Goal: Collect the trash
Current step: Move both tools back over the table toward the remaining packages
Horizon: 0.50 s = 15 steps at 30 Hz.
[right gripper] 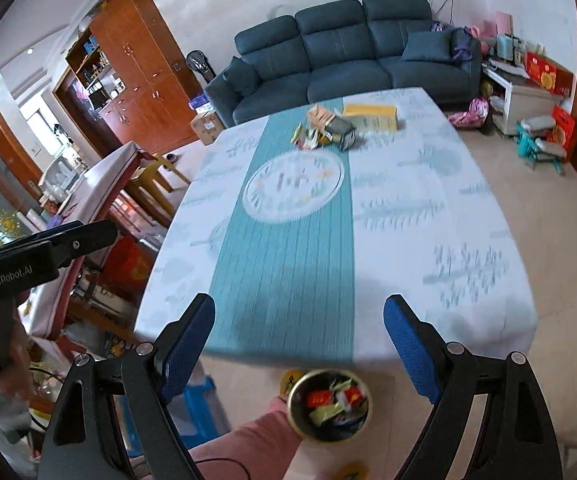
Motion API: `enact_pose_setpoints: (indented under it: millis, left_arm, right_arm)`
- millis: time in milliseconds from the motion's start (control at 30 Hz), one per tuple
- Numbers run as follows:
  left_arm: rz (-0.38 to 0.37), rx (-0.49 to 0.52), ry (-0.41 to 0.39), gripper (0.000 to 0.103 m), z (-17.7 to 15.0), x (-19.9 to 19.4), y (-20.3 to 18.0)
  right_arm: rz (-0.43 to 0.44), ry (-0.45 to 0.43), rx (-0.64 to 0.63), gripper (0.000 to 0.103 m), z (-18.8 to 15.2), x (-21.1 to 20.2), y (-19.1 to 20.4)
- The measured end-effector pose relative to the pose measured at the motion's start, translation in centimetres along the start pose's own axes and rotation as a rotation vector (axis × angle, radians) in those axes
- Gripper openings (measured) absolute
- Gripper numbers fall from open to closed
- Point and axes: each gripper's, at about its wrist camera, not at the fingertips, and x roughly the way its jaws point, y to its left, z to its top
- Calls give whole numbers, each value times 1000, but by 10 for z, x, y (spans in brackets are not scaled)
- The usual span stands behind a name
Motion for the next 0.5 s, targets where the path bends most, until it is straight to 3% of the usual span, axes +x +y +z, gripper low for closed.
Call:
enact_pose_setpoints:
  millis: [200, 500]
  left_arm:
    - [-69, 26, 74, 76, 93, 92, 23]
    - [-142, 65, 193, 76, 212, 260, 43]
  right_arm:
    - [-70, -11, 20, 88, 81, 56, -7]
    - [-169, 35, 10, 88, 215, 197, -21]
